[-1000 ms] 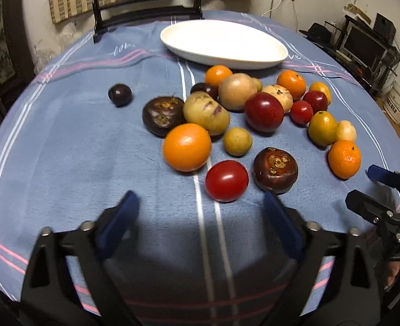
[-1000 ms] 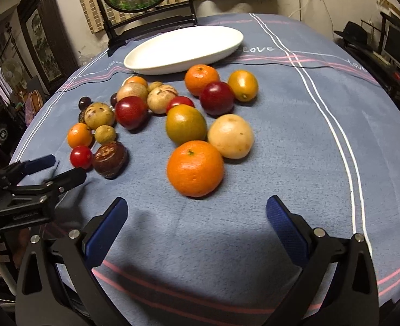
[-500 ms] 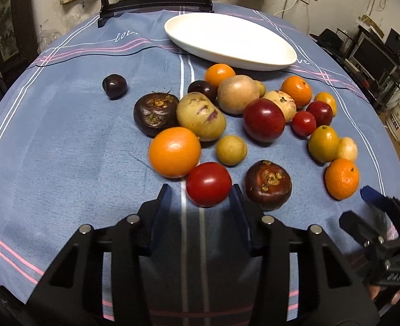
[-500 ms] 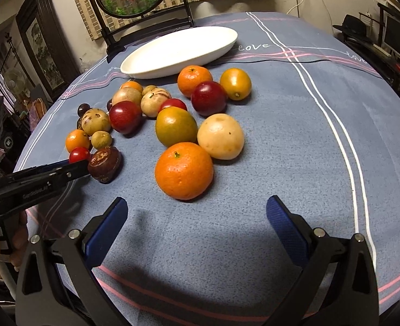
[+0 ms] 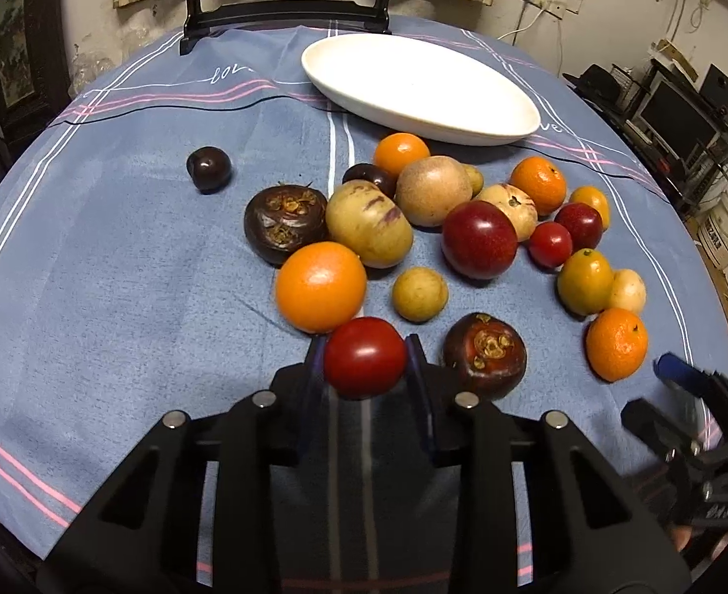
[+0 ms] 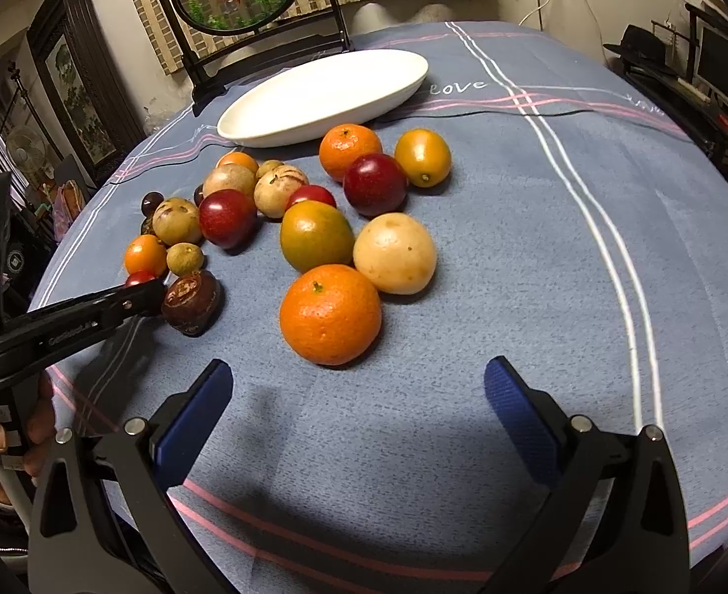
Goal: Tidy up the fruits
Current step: 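Grasp the small red tomato with the left gripper while the right gripper grasps a mandarin orange, then carry the tomato and mandarin onto the white plate and open both grippers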
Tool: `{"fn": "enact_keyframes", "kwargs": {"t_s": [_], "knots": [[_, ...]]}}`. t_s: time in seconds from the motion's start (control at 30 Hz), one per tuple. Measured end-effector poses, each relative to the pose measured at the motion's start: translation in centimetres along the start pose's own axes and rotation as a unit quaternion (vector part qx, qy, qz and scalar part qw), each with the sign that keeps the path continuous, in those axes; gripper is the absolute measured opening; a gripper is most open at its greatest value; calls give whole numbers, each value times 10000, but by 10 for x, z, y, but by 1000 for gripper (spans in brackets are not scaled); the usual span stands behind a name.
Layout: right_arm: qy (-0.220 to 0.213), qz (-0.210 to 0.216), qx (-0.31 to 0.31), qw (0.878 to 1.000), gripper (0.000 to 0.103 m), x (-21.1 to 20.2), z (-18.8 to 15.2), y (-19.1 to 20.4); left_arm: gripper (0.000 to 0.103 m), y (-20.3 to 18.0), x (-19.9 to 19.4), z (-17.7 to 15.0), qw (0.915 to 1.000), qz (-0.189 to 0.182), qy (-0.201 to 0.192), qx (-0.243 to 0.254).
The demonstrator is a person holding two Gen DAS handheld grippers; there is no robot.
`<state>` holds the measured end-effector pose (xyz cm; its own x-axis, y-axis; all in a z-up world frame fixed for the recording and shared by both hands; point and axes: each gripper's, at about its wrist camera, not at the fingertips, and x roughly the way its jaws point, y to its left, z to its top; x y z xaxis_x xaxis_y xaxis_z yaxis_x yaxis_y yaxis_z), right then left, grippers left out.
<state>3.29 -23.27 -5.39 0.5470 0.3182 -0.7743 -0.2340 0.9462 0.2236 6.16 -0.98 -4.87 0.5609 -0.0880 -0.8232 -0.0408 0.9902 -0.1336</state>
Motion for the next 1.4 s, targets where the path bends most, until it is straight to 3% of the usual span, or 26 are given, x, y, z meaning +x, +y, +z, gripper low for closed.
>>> {"fn": "enact_keyframes", "kwargs": {"t_s": [0.17, 0.27, 0.3, 0.33, 0.5, 0.57, 0.6, 0.67, 0.8, 0.93, 1.0, 1.1, 1.27, 1.33, 1.4], "knots": [[196, -382, -393, 9983, 102, 5, 6, 5, 32, 6, -12, -5, 9998, 50, -154, 70], [395, -401, -574, 9968, 101, 15, 9, 14, 32, 10, -15, -6, 9997, 72, -218, 100], [443, -378, -589, 9966, 98, 18, 10, 16, 32, 10, -15, -7, 9997, 46, -216, 107], [517, -312, -600, 9964, 87, 23, 12, 19, 32, 10, -15, -7, 9997, 27, -212, 116], [438, -409, -537, 9968, 74, 31, 22, 26, 32, 15, -16, -9, 9997, -36, -209, 139], [404, -540, -521, 9964, 61, 32, 26, 26, 32, 17, -16, -10, 9997, -53, -208, 116], [401, -515, -506, 9966, 59, 32, 27, 26, 32, 18, -16, -10, 9997, -64, -205, 96], [439, -281, -466, 9976, 43, 29, 27, 25, 32, 20, -16, -10, 9997, -56, -206, 86], [534, -79, -456, 9975, 43, 21, 26, 22, 32, 23, -20, -8, 9995, -69, -278, 121], [227, 460, -604, 9969, 43, -7, 32, 25, 32, 30, -32, 2, 9986, -113, -459, 226], [-44, 612, -724, 9955, 43, -24, 45, 26, 32, 31, -42, 15, 9971, -85, -656, 367], [-391, 463, -866, 9944, 43, -35, 77, 29, 32, 26, -58, 43, 9932, -146, -966, 631], [-671, 83, -1271, 9896, 44, -12, 144, 44, 33, -1, -59, 106, 9803, -60, -1539, 1240], [-548, -124, -1510, 9869, 44, 20, 171, 53, 33, -14, -35, 138, 9804, -82, -1429, 1356], [-261, -273, -1560, 9870, 44, 56, 190, 54, 33, -20, -1, 169, 9861, -137, -1062, 1270]]}}
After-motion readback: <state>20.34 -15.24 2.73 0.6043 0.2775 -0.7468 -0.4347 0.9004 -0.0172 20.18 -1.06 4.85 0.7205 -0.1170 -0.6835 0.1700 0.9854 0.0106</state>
